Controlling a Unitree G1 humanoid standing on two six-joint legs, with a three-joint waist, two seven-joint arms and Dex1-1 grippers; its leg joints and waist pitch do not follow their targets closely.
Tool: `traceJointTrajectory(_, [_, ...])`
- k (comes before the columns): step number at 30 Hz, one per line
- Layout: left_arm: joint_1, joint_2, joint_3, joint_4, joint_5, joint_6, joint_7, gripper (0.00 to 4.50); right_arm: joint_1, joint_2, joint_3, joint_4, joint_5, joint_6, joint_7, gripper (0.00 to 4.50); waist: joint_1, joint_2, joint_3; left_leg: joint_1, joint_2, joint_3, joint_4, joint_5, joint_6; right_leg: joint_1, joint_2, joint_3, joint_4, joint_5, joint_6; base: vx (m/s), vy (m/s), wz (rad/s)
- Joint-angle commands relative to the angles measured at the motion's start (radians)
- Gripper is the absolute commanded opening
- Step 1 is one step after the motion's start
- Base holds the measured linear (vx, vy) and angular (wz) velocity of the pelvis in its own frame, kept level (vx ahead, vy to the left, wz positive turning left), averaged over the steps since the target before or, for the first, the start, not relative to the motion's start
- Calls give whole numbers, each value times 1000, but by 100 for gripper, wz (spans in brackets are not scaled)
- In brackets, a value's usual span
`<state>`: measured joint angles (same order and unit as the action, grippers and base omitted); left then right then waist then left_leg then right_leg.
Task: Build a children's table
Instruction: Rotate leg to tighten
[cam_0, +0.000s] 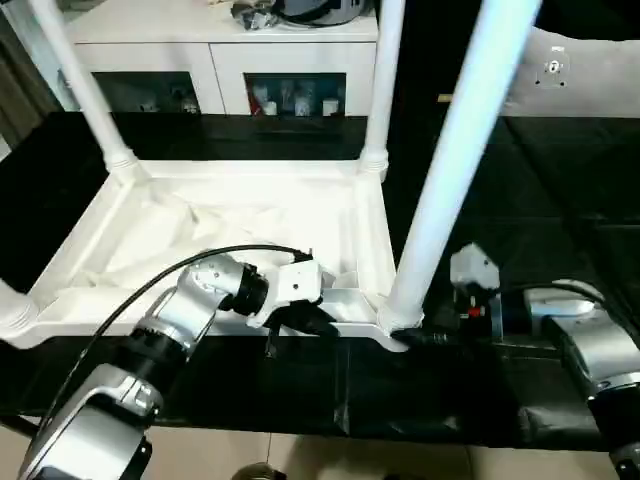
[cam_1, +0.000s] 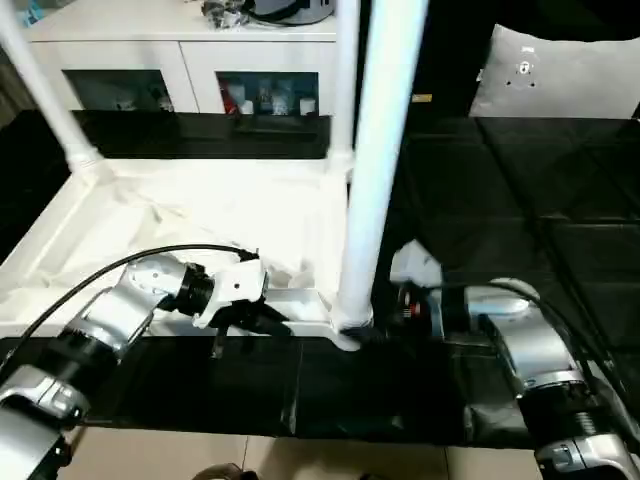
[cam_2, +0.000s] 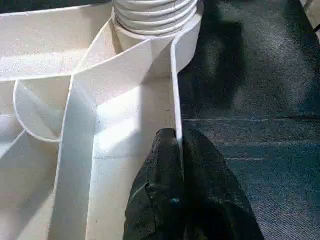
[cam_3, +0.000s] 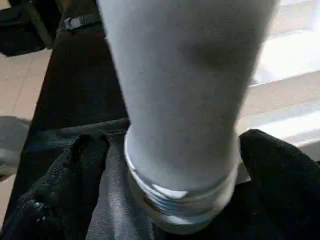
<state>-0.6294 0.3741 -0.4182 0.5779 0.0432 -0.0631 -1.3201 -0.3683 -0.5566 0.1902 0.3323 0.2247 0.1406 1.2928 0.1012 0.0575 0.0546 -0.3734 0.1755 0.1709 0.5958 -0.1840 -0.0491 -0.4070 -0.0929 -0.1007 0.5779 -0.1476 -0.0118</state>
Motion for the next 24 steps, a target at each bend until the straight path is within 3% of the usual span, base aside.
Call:
traceJointTrajectory(1, [-41, -1, -19, -5, 3, -45, -48, 0, -39, 14, 8, 9, -1, -6, 17, 409, -3, -22, -74, 8, 52, -10, -65, -196, 93, 56, -62, 46, -68, -356, -190, 0, 0, 0])
traceJointTrajectory(8, [-50, -2, -15, 19, 3, -65, -54, 0, -41, 14, 14, 16, 10, 0, 37, 355, 7, -23, -77, 9, 54, -9, -63, -177, 96, 57, -63, 48, -61, -306, -204, 0, 0, 0])
traceJointTrajectory(17, [-48, -10, -8, 39, 4, -78, -48, 0, -30, 30, 17, 15, 5, 7, 27, 278, 9, -24, -76, 8, 53, -10, -64, -186, 89, 58, -63, 46, -65, -348, -187, 0, 0, 0])
traceJointTrajectory(21, [-30, -26, 16, 9, -22, -29, -20, 0, -6, 52, 9, -12, 24, 61, -13, 270, 8, -23, -75, 8, 54, -10, -65, -187, 87, 58, -63, 47, -64, -335, -193, 0, 0, 0])
traceJointTrajectory(24, [-13, -44, 44, -35, -38, 57, 42, 0, 15, 102, -18, -37, 43, 148, -117, 269, 5, -23, -72, 11, 53, -11, -68, -209, 76, 57, -62, 46, -69, -373, -186, 0, 0, 0])
